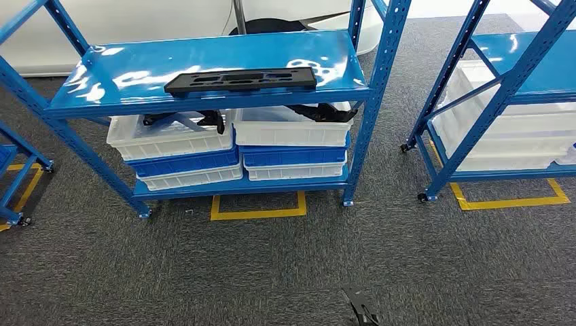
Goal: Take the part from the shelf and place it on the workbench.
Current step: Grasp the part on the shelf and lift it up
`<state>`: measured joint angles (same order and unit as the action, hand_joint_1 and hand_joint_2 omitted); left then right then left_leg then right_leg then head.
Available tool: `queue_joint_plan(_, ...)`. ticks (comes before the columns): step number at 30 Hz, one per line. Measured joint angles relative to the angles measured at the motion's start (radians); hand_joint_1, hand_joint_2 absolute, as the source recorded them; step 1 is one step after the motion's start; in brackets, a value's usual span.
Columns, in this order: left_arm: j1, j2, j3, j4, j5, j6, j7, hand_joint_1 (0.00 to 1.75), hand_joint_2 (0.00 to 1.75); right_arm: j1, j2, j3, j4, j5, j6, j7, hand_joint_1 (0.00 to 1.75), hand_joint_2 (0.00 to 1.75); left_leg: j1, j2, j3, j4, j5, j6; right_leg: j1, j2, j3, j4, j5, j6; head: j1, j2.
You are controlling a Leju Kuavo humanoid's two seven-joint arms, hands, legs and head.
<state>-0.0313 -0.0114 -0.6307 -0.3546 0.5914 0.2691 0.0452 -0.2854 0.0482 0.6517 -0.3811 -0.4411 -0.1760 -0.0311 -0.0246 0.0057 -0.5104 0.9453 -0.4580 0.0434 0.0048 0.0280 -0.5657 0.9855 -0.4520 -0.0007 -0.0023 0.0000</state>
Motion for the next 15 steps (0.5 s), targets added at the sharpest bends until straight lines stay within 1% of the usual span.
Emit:
queue_joint_plan(2, -0.002, 0.0, -0.015, 0.002, 0.01, 0.005, 0.0, 0.0, 1.75, -0.018, 0.003, 0.016, -0.007, 0.024, -0.011, 0.004, 0.0, 1.75, 0.0, 0.0, 0.0, 0.0, 0.0, 0.0, 0.0, 0.0, 0.0, 0.0, 0.0, 0.0, 0.0, 0.0)
queue_joint_plan(5, -0.009, 0.0, -0.059, 0.007, 0.038, 0.017, 0.004, 0.0, 1.75, -0.063, 0.01, 0.058, -0.031, 0.098, -0.041, 0.016, 0.0, 1.75, 0.0, 0.0, 0.001, 0.0, 0.0, 0.0, 0.0, 0.0, 0.0, 0.0, 0.0, 0.0, 0.0, 0.0)
queue_joint_plan(15, -0.032, 0.0, -0.192, 0.027, 0.127, 0.059, 0.021, 0.0, 1.75, -0.18, 0.03, 0.162, -0.145, 0.391, -0.113, 0.056, 0.0, 1.75, 0.0, 0.0, 0.0, 0.0, 0.0, 0.0, 0.0, 0.0, -0.001, 0.0, 0.0, 0.0, 0.0, 0.0)
